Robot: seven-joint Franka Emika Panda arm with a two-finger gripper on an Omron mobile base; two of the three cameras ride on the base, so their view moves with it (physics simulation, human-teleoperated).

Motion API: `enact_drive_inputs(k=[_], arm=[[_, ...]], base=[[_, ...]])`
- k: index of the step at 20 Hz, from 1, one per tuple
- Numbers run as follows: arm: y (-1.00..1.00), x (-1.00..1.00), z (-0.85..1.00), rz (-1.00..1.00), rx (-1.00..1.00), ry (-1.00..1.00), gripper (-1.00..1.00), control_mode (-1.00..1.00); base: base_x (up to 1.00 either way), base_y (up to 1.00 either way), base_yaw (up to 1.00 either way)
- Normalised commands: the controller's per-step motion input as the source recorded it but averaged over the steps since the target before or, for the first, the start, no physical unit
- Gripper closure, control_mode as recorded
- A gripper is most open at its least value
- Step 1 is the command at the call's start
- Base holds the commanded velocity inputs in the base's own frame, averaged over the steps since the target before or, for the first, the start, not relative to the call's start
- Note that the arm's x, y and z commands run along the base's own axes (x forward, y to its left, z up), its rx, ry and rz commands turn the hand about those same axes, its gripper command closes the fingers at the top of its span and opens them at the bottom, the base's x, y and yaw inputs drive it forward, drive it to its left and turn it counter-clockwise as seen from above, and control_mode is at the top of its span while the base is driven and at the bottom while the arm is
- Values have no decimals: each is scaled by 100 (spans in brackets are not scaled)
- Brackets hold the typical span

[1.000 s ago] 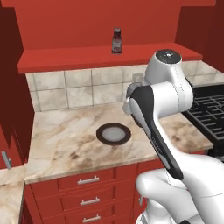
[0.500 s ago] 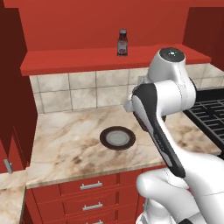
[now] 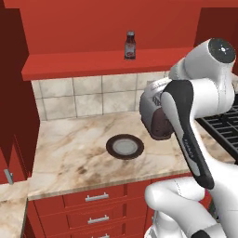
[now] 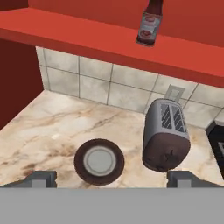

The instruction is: Move the hot dog bun to the plate on the dining table and place the condiment next to that plate. Then navigate to the fridge and take the sausage and place it on the plate as well.

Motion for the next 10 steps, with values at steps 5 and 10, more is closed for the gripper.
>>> enact_drive_inputs(k=[5,10], arm=[[-21,36,88,0,8,-16,-100,-100],[0,73,63,0,7,-3,-100,-100]], base=[[0,0,0],[0,0,0]])
